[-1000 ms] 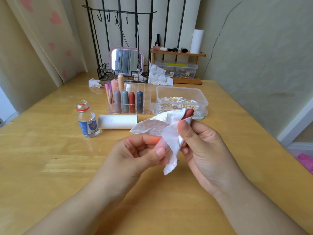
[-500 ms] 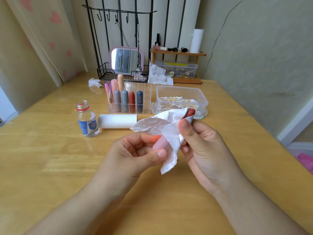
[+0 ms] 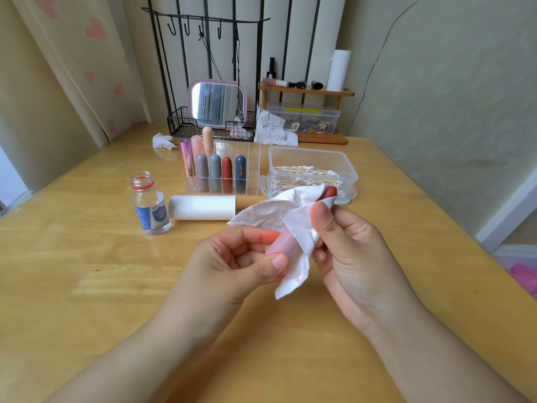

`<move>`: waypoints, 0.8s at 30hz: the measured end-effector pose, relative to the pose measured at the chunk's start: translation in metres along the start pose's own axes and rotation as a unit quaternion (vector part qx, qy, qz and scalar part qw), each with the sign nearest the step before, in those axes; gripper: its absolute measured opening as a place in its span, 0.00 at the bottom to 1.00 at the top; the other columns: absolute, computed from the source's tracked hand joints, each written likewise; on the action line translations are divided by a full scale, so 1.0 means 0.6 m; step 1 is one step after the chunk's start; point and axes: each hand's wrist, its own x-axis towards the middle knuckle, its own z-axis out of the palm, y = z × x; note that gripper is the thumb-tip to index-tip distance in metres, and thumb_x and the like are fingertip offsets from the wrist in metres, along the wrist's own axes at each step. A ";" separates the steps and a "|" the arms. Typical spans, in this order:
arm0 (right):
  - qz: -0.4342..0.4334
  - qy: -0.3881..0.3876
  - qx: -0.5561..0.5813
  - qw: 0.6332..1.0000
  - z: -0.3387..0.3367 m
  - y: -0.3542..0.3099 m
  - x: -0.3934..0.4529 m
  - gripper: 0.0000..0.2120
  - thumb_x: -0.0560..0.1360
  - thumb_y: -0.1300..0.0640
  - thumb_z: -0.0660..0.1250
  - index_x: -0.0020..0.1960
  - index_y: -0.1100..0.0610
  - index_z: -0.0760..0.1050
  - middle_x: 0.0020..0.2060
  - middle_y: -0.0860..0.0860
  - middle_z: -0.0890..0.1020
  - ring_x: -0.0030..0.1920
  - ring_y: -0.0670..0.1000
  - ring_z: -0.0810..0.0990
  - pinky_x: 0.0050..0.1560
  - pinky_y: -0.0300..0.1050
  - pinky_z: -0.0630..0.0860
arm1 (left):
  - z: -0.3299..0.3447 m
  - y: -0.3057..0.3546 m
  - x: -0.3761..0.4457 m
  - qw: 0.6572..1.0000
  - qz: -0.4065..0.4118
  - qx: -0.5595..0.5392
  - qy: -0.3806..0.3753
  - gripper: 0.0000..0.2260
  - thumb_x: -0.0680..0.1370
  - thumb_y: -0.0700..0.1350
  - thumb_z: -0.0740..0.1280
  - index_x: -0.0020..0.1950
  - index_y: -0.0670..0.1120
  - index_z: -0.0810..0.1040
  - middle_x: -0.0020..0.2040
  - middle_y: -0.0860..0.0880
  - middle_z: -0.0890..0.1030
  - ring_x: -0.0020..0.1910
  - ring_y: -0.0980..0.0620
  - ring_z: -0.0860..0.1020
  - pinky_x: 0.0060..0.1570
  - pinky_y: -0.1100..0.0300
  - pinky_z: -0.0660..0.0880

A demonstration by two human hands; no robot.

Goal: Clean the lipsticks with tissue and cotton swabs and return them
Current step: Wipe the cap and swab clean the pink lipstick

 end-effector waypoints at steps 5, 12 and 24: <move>-0.007 -0.007 -0.003 1.000 -0.005 0.005 0.002 0.15 0.60 0.41 0.71 0.34 0.53 0.79 0.28 0.50 0.74 0.29 0.45 0.67 0.29 0.32 0.68 | 0.003 0.005 -0.003 0.997 -0.030 0.018 -0.074 0.09 0.74 0.48 0.66 0.37 0.47 0.82 0.37 0.44 0.80 0.34 0.51 0.78 0.41 0.60 0.77; -0.015 -0.005 0.018 1.000 0.000 0.008 0.002 0.13 0.60 0.44 0.71 0.32 0.53 0.78 0.26 0.49 0.72 0.28 0.44 0.66 0.29 0.32 0.67 | 0.001 -0.001 0.000 1.000 0.014 -0.010 -0.007 0.11 0.60 0.40 0.79 0.40 0.47 0.84 0.34 0.45 0.82 0.32 0.52 0.79 0.37 0.63 0.76; -0.020 0.008 -0.014 1.000 -0.002 0.013 0.003 0.16 0.60 0.41 0.73 0.35 0.53 0.80 0.29 0.51 0.74 0.30 0.47 0.67 0.31 0.35 0.68 | 0.002 0.003 -0.003 0.998 -0.030 0.034 -0.050 0.07 0.71 0.49 0.70 0.39 0.46 0.82 0.37 0.44 0.81 0.34 0.51 0.78 0.40 0.59 0.77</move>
